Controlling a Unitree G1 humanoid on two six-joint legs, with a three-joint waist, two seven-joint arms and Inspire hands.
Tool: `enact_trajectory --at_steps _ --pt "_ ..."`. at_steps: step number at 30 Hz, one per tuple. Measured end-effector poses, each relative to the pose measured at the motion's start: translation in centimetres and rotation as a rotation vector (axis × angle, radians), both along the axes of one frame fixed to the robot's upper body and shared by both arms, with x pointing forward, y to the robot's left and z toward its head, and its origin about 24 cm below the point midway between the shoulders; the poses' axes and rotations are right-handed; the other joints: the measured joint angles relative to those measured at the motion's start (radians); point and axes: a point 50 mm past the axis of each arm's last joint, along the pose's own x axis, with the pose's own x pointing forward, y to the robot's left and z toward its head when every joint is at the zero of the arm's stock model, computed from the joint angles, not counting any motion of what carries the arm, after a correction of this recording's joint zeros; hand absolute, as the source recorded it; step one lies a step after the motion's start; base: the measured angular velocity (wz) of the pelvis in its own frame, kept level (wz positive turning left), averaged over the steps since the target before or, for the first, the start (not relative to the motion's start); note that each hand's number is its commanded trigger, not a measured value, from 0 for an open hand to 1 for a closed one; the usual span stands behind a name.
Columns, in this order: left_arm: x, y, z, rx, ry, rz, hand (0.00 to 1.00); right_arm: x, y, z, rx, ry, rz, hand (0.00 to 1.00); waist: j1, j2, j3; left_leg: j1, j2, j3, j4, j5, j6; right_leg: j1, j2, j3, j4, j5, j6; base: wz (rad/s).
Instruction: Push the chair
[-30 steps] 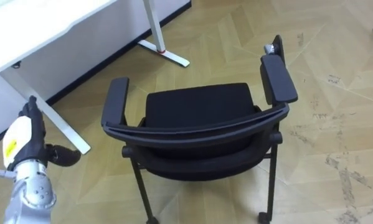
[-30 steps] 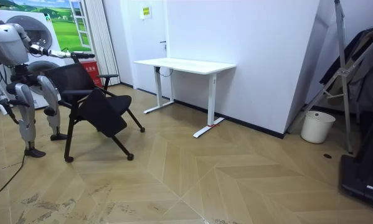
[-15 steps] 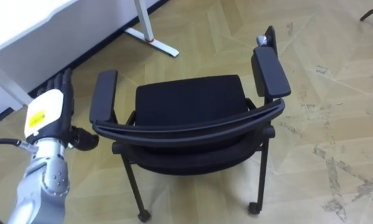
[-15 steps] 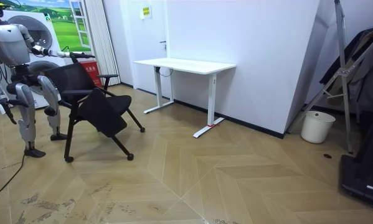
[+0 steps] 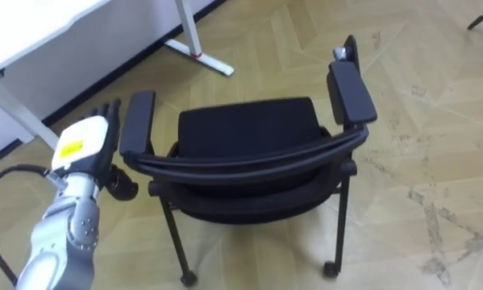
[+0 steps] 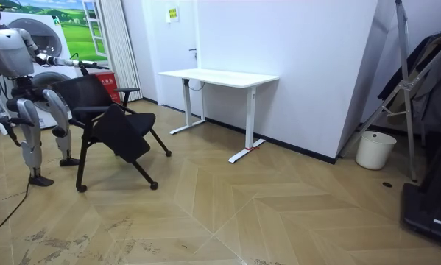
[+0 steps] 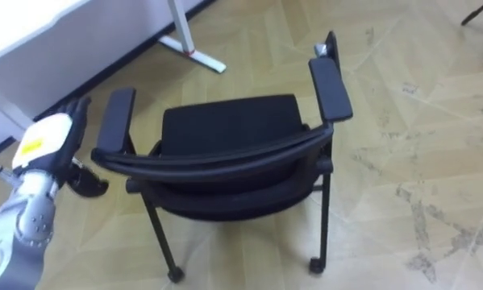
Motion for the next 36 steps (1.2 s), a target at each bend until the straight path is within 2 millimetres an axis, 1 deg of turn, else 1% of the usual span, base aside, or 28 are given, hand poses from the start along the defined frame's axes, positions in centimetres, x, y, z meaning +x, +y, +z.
enact_trajectory --at_steps 1,3,6,10,13,14,15,16,17,18,19,21,24,25,27,31,32,36 --pt "0.1 -0.1 0.1 -0.002 0.001 -0.006 0.00 0.0 0.0 0.0 0.002 -0.002 -0.001 0.00 0.000 0.003 -0.0003 0.000 0.000 -0.001 0.000 0.000 0.000 0.000 0.000 -0.002 0.000 0.000 0.000 0.00" --pt "0.5 -1.2 0.8 -0.010 0.004 -0.061 0.00 -0.3 0.0 0.0 0.008 0.008 -0.018 0.00 -0.003 0.005 0.0005 0.001 0.000 -0.001 0.000 0.000 0.000 0.001 0.000 -0.002 -0.001 0.000 0.000 0.00" --pt "0.5 -2.6 1.1 -0.016 0.030 -0.126 0.00 -0.2 0.1 -0.1 0.012 0.014 -0.025 0.00 -0.002 0.006 0.0051 0.002 -0.001 -0.002 0.000 0.000 0.000 0.010 0.000 -0.003 -0.002 0.000 0.000 0.00" --pt "0.4 -3.4 1.1 -0.025 0.066 -0.170 0.00 -0.1 0.2 -0.1 0.011 0.013 -0.024 0.00 -0.002 0.002 0.0084 0.003 -0.001 -0.005 0.001 0.000 0.000 0.007 0.001 -0.003 -0.004 0.000 0.000 0.00" --pt "0.4 -3.6 1.2 -0.029 0.085 -0.181 0.00 0.1 0.2 -0.1 0.007 0.011 -0.021 0.00 -0.003 0.000 0.0107 -0.002 -0.001 -0.005 0.001 0.000 0.000 0.000 0.001 -0.003 -0.004 0.000 0.000 0.00" --pt "0.4 -3.7 1.4 -0.032 0.087 -0.189 0.00 0.2 0.2 -0.1 0.005 0.012 -0.019 0.00 -0.004 -0.002 0.0118 -0.008 -0.001 -0.005 0.003 0.000 0.000 -0.004 0.001 -0.003 -0.004 0.000 0.000 0.00" --pt "0.4 -3.9 1.7 -0.035 0.084 -0.201 0.00 0.2 0.1 -0.1 0.005 0.012 -0.016 0.00 -0.005 -0.001 0.0109 -0.015 -0.001 -0.006 0.006 0.000 0.000 -0.005 0.001 -0.002 -0.004 0.000 0.000 0.04" --pt "0.4 -4.0 1.9 -0.035 0.083 -0.207 0.00 0.2 0.1 -0.1 0.006 0.012 -0.016 0.00 -0.006 -0.003 0.0123 -0.019 -0.001 -0.006 0.008 0.000 0.000 -0.004 0.001 -0.002 -0.003 0.000 0.000 0.07" --pt "0.4 -4.1 2.1 -0.036 0.085 -0.218 0.00 0.3 0.2 -0.1 0.007 0.010 -0.015 0.00 -0.013 -0.005 0.0145 -0.026 -0.001 -0.007 0.016 0.000 0.000 -0.004 0.001 -0.003 -0.003 0.000 0.000 0.15" --pt "0.3 -4.2 2.2 -0.033 0.095 -0.229 0.00 0.4 0.2 -0.1 0.012 0.010 -0.015 0.00 -0.030 -0.002 0.0127 -0.033 -0.001 -0.006 0.022 0.000 0.001 -0.004 0.001 -0.004 -0.003 0.000 0.000 0.18" --pt "0.3 -4.3 2.2 -0.030 0.102 -0.237 0.00 0.4 0.2 -0.1 0.013 0.010 -0.013 0.00 -0.037 0.000 0.0121 -0.035 -0.001 -0.005 0.022 -0.001 0.001 -0.004 0.001 -0.002 -0.003 0.000 0.000 0.15" --pt "0.2 -4.9 1.9 -0.023 0.130 -0.272 0.00 0.7 0.2 -0.1 0.014 0.002 -0.011 0.00 -0.053 -0.001 0.0165 -0.038 -0.001 -0.004 0.026 -0.002 0.003 -0.003 0.002 -0.001 -0.002 0.000 0.000 0.05" --pt "0.0 -5.8 1.5 -0.022 0.164 -0.318 0.00 1.2 0.2 0.0 0.010 -0.013 -0.008 0.00 -0.062 0.007 0.0201 -0.047 -0.001 -0.003 0.033 -0.004 0.005 -0.009 0.002 0.004 -0.001 0.000 0.000 0.00" --pt "-0.1 -6.2 1.3 -0.020 0.180 -0.339 0.00 1.2 0.2 0.0 0.009 -0.014 -0.009 0.00 -0.065 0.009 0.0208 -0.048 -0.001 -0.002 0.033 -0.004 0.005 -0.010 0.003 0.016 -0.001 0.000 0.000 0.00" --pt "-0.3 -6.7 1.1 -0.010 0.206 -0.374 0.00 1.0 0.2 0.0 0.008 -0.009 -0.004 0.00 -0.067 0.012 0.0193 -0.047 -0.001 -0.002 0.034 -0.004 0.005 -0.010 0.004 0.028 -0.001 0.000 0.000 0.00" --pt "-0.6 -7.4 0.7 -0.010 0.237 -0.413 0.00 1.1 0.2 0.0 0.004 -0.013 0.012 0.00 -0.078 0.010 0.0204 -0.038 0.000 -0.003 0.033 -0.003 0.005 -0.004 0.004 0.028 -0.001 0.000 0.000 0.00" --pt "-0.6 -7.5 0.7 -0.010 0.243 -0.422 0.00 1.1 0.3 0.0 0.004 -0.013 0.010 0.00 -0.080 0.006 0.0236 -0.034 0.000 -0.003 0.032 -0.003 0.005 -0.004 0.004 0.028 -0.001 0.000 0.000 0.00" --pt "-0.7 -7.5 0.5 -0.009 0.259 -0.427 0.00 1.1 0.3 0.0 0.008 -0.017 -0.010 0.00 -0.082 0.004 0.0239 -0.030 0.000 -0.002 0.031 -0.003 0.005 -0.003 0.005 0.031 -0.002 0.000 0.000 0.00"
